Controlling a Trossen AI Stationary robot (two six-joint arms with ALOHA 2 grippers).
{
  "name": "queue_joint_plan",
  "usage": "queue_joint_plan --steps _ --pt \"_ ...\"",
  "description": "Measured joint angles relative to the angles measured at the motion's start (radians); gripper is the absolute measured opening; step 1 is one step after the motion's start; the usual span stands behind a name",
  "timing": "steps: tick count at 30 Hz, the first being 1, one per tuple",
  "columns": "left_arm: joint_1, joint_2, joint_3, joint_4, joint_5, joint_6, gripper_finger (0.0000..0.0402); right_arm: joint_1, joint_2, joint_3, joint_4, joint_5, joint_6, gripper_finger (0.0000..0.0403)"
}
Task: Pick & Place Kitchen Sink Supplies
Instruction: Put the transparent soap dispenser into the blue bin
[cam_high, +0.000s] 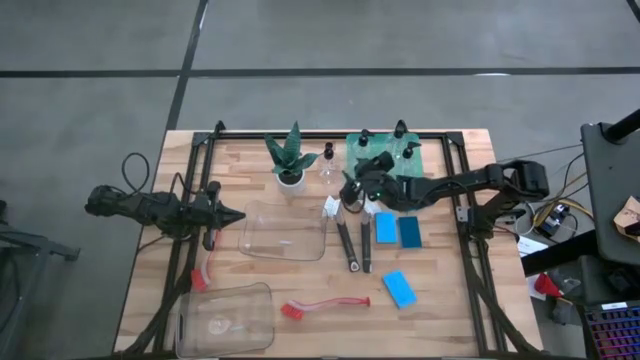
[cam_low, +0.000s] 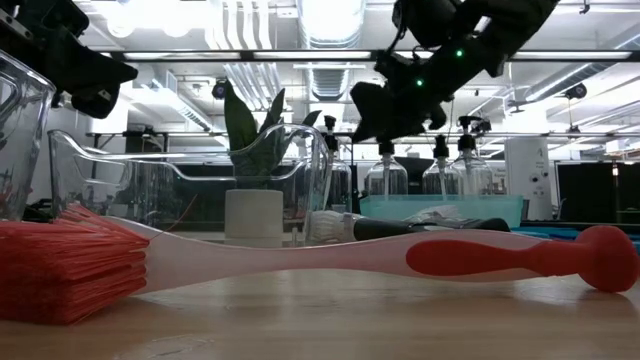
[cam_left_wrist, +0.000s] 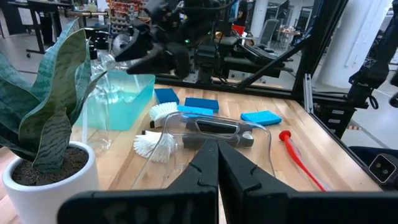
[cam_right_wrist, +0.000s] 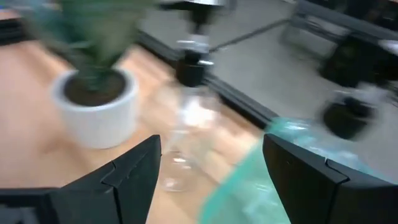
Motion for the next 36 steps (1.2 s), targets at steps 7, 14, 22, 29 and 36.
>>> queue_joint_plan --steps 7,14,22,29,36 --pt "0.0 0.0 0.0 0.0 0.0 0.0 0.0 0.006 0.015 0.0 0.15 -0.188 -0.099 0.029" --pt "0.0 0.0 0.0 0.0 0.0 0.0 0.0 -0.008 0.016 -0.005 0.229 -0.208 -0.152 0.0308" --pt "0.0 0.0 0.0 0.0 0.0 0.0 0.0 -0.07 0.065 0.0 0.273 -0.264 -0.165 0.0296" --pt "0.0 0.0 0.0 0.0 0.0 0.0 0.0 -0.087 0.131 0.0 0.371 -0.251 -0.202 0.0283" --pt "0.0 0.0 0.0 0.0 0.0 0.0 0.0 -0.135 0.161 0.0 0.416 -0.257 -0.198 0.028"
